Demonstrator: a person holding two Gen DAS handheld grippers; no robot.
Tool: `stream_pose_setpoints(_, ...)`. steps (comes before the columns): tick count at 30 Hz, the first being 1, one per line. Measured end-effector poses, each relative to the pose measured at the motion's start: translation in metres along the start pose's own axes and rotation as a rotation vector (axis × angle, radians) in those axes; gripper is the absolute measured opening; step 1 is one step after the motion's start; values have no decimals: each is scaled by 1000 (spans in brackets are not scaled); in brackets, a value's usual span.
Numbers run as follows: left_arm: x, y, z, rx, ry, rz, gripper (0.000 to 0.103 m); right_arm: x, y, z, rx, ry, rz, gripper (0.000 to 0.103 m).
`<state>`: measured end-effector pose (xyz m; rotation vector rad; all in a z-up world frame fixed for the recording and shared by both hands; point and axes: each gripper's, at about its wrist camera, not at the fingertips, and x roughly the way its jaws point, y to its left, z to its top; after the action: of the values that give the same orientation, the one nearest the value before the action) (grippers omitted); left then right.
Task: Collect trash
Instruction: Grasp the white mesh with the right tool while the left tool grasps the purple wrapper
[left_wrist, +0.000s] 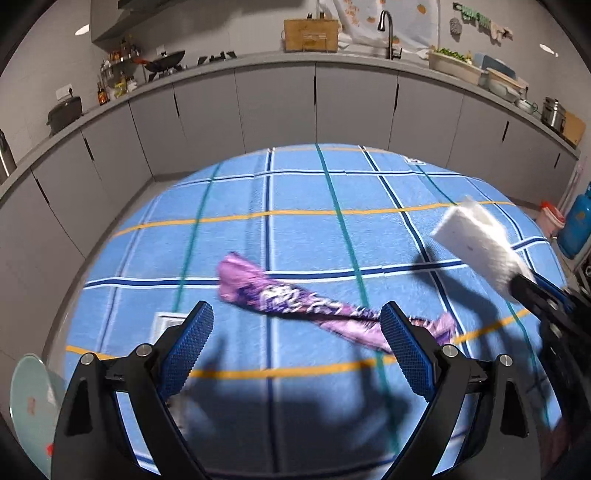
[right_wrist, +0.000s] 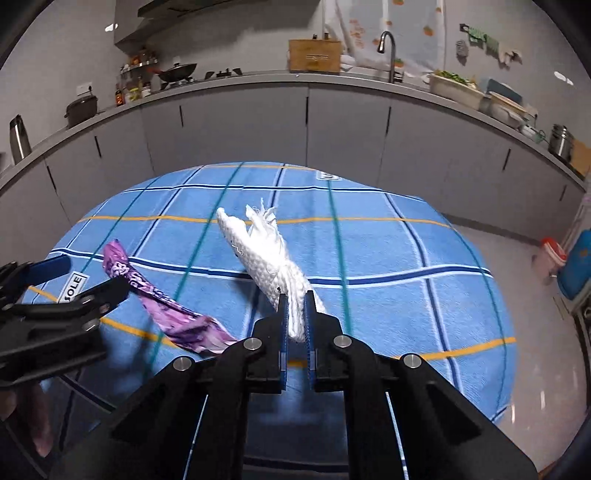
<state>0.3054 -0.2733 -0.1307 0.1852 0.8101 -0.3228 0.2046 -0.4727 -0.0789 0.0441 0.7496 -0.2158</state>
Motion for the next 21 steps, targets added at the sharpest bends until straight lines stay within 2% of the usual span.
stream_pose_setpoints(10,47,-29,6,9,90,28,89,1,-20,-3,22,-1,11,9)
stream_pose_setpoints(12,50,-33,3,19,98,16,73,2,-20,-6,24,4,17,9)
stream_pose_setpoints(14,51,-34,1,24,104,3,63,2,-22,-9,32,7,27,9)
stream_pose_setpoints(15,51,-33,0,21,104,-7,46,3,-23,-10,35,8,30,9)
stream_pose_setpoints(16,51,-32,0,24,111,-22,38,2,-24,-9,38,5,32,9)
stream_pose_setpoints(20,43,-29,-5,44,113,-50,17,-3,-22,-10,37,1,38,9)
stream_pose_setpoints(21,41,-28,-7,47,115,-55,14,-4,-21,-11,37,-1,38,9)
